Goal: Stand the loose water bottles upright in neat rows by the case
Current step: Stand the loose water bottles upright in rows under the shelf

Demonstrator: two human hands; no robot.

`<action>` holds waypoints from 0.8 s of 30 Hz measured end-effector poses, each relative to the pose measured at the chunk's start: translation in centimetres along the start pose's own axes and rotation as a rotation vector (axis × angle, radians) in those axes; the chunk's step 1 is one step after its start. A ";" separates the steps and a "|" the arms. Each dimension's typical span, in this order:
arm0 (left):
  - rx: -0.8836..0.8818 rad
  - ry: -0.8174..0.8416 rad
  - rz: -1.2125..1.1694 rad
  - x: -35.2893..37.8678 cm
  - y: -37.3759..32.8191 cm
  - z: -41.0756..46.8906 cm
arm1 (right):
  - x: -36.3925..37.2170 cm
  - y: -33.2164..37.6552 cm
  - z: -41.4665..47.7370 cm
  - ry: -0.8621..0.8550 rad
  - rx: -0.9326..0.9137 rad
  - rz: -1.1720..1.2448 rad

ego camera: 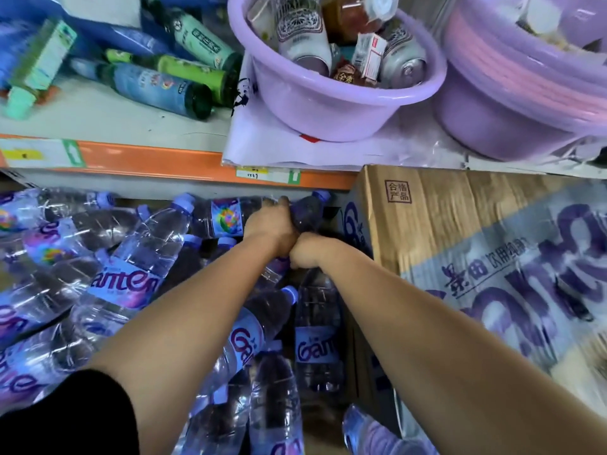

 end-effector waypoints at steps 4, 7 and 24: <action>-0.008 -0.039 -0.305 0.0 0.7 -1.2 | 0.2 -0.5 -0.4 -0.003 0.029 0.002; 0.003 -0.068 -0.441 -0.3 1.3 -2.0 | 0.5 -0.6 -0.7 -0.042 0.072 0.027; 0.277 0.015 -0.599 -2.9 1.6 -4.9 | -2.6 -0.1 -7.9 -0.239 0.081 -0.252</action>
Point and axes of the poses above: each hand's wrist, its own z-axis towards the middle knuckle, its own x-axis out of the palm, y = z × x, the point moved 7 cm from there along z, towards the middle knuckle, and after that the axes turned 5 degrees about -z, right-handed, at the moved point
